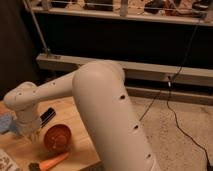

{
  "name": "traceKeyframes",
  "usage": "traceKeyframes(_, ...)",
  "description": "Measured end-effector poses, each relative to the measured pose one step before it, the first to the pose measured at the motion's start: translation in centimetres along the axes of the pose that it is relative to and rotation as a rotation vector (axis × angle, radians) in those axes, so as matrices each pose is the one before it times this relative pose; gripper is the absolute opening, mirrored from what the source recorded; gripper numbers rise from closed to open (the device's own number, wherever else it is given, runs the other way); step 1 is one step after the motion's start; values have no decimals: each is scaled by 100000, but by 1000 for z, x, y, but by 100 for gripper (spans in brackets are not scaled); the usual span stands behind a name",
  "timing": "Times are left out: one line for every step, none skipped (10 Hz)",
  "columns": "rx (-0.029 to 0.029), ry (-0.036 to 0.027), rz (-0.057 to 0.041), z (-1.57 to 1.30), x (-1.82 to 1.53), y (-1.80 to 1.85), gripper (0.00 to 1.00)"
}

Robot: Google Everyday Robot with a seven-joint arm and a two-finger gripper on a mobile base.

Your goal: Push the ceramic bowl across the table

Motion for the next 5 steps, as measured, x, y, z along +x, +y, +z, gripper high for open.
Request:
traceKeyframes(245, 312, -1675, 234, 105, -255, 0)
traceKeyframes(1008, 69, -3052, 198, 65, -130, 0)
traceKeyframes(1708, 898, -4226, 319, 241, 114, 0)
traceKeyframes(737, 639, -2181, 214, 154, 160, 0)
traceKeyframes(1037, 620, -1718, 200, 154, 59, 0)
